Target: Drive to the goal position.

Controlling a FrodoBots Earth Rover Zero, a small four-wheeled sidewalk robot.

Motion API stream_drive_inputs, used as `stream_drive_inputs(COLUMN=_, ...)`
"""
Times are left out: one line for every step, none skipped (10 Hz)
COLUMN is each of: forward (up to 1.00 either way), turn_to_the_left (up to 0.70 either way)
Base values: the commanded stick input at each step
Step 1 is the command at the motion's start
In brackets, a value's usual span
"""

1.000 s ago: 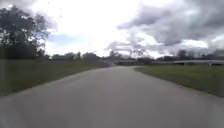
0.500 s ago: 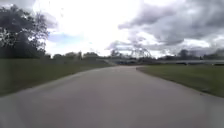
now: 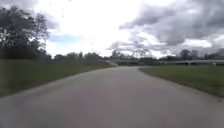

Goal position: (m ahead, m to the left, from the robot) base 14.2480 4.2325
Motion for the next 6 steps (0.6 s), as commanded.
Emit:
stream_drive_inputs(forward=1.0, turn_to_the_left=0.0)
stream_drive_inputs(forward=1.0, turn_to_the_left=0.0)
stream_drive_inputs(forward=1.0, turn_to_the_left=0.0)
stream_drive_inputs(forward=1.0, turn_to_the_left=0.0)
stream_drive_inputs(forward=1.0, turn_to_the_left=0.0)
stream_drive_inputs(forward=1.0, turn_to_the_left=0.0)
